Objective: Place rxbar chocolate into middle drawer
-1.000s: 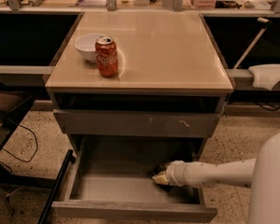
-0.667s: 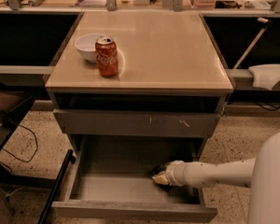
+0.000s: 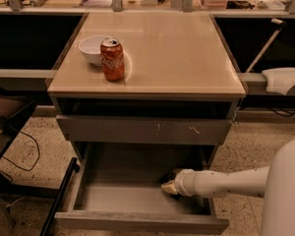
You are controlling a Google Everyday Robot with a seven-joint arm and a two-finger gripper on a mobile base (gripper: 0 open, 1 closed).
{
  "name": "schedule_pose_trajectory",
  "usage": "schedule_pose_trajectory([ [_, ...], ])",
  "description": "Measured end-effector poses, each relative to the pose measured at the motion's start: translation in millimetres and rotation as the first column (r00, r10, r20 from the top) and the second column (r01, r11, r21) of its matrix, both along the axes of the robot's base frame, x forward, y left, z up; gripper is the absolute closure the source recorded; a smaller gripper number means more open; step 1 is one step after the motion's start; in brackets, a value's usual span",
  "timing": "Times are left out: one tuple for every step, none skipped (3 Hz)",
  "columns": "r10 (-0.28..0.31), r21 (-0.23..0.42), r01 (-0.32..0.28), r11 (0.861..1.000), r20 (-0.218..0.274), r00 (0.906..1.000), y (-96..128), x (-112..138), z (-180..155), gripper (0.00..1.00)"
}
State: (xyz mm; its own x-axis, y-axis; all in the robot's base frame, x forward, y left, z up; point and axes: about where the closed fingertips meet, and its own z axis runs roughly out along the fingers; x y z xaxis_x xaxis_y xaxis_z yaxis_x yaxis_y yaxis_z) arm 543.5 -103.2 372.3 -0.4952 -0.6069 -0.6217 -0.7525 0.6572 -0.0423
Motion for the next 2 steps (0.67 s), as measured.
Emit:
schedule_pose_trajectory([
  [0.0, 0.0, 0.0, 1.0, 0.0, 1.0, 0.0, 0.0, 0.0, 0.0],
  [0.0, 0.0, 0.0, 1.0, 0.0, 1.0, 0.0, 0.0, 0.0, 0.0],
])
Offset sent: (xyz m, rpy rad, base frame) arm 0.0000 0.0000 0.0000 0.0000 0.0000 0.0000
